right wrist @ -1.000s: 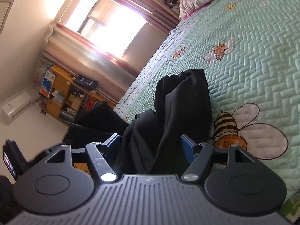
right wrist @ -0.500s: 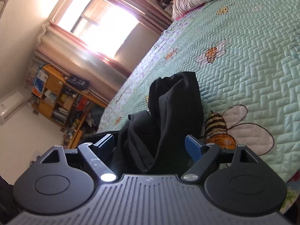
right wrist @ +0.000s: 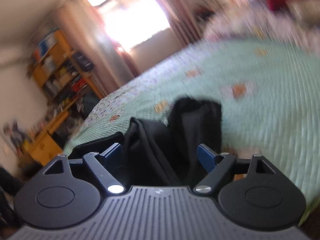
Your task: Fold clothes
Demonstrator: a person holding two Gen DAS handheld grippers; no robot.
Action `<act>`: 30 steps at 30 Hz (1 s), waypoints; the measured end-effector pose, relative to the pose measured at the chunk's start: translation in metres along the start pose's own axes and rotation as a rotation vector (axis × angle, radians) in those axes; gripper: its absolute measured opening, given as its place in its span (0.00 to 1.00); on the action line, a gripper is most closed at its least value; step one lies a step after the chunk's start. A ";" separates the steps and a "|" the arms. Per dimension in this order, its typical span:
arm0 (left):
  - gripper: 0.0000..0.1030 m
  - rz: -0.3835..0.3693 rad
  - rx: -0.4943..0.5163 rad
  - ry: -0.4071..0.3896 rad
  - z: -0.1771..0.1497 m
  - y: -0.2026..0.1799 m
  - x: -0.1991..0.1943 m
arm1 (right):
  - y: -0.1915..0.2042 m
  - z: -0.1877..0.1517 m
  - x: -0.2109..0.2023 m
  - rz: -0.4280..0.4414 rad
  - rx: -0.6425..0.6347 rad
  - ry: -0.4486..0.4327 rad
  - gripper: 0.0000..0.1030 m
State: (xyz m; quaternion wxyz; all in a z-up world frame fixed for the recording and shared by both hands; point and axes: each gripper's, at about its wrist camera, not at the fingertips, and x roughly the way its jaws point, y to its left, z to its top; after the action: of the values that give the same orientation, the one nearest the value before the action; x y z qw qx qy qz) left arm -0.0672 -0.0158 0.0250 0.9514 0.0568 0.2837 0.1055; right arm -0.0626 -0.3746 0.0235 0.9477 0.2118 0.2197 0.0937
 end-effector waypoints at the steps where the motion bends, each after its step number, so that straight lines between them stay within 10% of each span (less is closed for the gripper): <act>1: 0.93 -0.016 -0.018 0.006 0.000 0.005 -0.001 | 0.013 0.004 0.000 0.007 -0.068 -0.015 0.82; 9: 0.94 -0.070 -0.017 0.045 -0.012 0.003 -0.004 | 0.097 0.003 0.079 -0.045 -0.510 0.075 0.88; 20: 0.96 -0.081 0.020 0.105 -0.017 -0.011 0.003 | 0.138 -0.029 0.264 -0.256 -0.605 0.435 0.86; 25: 0.98 -0.073 0.019 0.108 -0.018 -0.009 0.005 | 0.119 -0.034 0.256 -0.291 -0.592 0.301 0.24; 30: 0.98 -0.091 0.006 0.138 -0.021 -0.013 0.010 | 0.069 0.001 0.161 -0.220 -0.308 0.062 0.15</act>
State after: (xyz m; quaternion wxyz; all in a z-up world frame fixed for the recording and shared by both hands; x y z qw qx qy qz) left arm -0.0680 -0.0250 0.0000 0.9332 0.0391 0.3512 0.0648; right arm 0.0743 -0.2694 -0.0058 0.9662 0.0359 0.2536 0.0283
